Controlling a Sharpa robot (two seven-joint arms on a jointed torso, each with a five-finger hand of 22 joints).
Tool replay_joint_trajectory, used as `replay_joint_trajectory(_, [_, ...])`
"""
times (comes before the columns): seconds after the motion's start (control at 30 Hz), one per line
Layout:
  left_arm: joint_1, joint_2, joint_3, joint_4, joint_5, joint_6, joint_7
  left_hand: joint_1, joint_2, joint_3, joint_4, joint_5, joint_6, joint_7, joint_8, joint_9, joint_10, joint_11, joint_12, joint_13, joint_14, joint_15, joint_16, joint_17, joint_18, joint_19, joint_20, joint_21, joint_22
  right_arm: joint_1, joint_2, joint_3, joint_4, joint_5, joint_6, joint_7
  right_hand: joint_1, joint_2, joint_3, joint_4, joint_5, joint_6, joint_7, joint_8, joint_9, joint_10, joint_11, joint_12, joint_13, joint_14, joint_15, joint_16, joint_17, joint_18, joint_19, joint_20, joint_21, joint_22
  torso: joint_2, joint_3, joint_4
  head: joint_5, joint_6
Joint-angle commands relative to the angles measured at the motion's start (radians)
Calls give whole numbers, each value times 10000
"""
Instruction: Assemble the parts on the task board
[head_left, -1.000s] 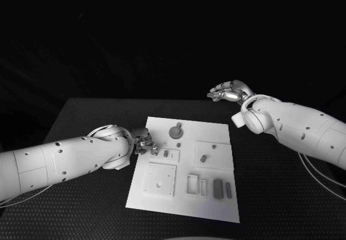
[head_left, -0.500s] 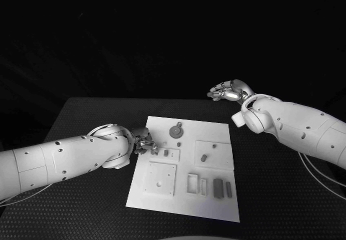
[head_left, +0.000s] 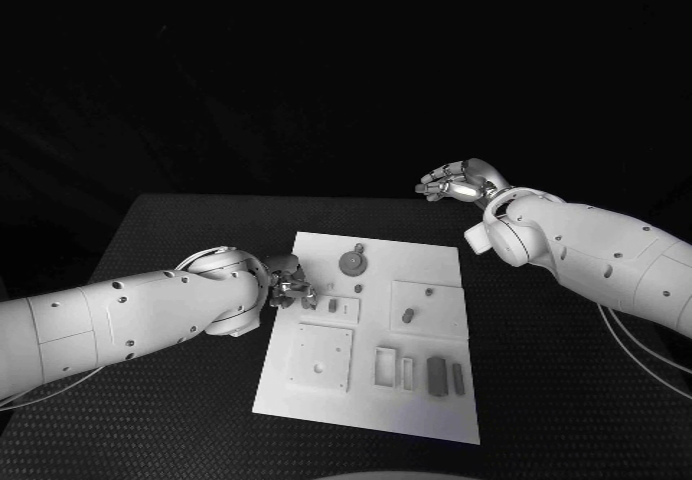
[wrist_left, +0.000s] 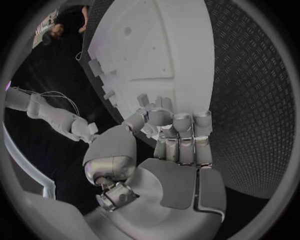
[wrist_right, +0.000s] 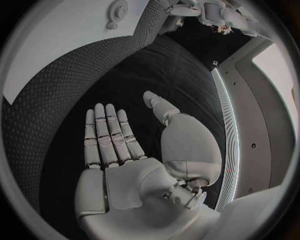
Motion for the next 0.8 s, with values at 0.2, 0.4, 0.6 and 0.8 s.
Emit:
replay_joint_trajectory(0.2, [-85,49,-76,0,-432,642,-314,86,-67,-18,68,-180,896,-616,19,-15,-165,-220,50,-31,464,-551,68,12,164,44,-1414,78,-31,-3,0,2,11,2,128,85,46,33,-44,10,31,-68,189,34,-14,-32,-21,-71,-15,-90,-8,30,-16,-50,-88,3,-54,15,1,5,3,6,1])
replay_joint_trajectory(0.4, [-86,85,-76,-8,-542,716,-319,94,-110,-31,97,-229,909,-617,23,-14,-167,-221,59,-41,462,-550,71,11,167,40,-1413,89,-42,-4,0,2,13,2,126,86,44,32,-46,11,32,-68,190,35,-16,-32,-21,-73,-14,-92,-7,32,-19,-51,-89,4,-58,18,2,-2,-7,9,10])
replay_joint_trajectory(0.6, [-86,119,-76,6,-547,725,-306,97,-131,-45,138,-266,935,-623,36,-9,-167,-226,69,-50,465,-551,76,12,168,39,-1412,98,-55,-4,-4,2,18,2,129,85,42,33,-48,13,33,-69,191,35,-18,-31,-20,-74,-14,-92,-7,34,-22,-51,-88,4,-61,21,0,-2,-1,11,14])
replay_joint_trajectory(0.8, [-86,180,-76,15,-546,797,-282,87,-165,-77,220,-293,1033,-651,97,16,-171,-251,88,-69,469,-561,86,13,170,30,-1409,115,-79,-4,-4,2,20,2,123,85,40,34,-49,15,34,-69,191,36,-19,-30,-20,-76,-13,-93,-6,35,-25,-51,-88,5,-64,24,3,-1,-1,15,5])
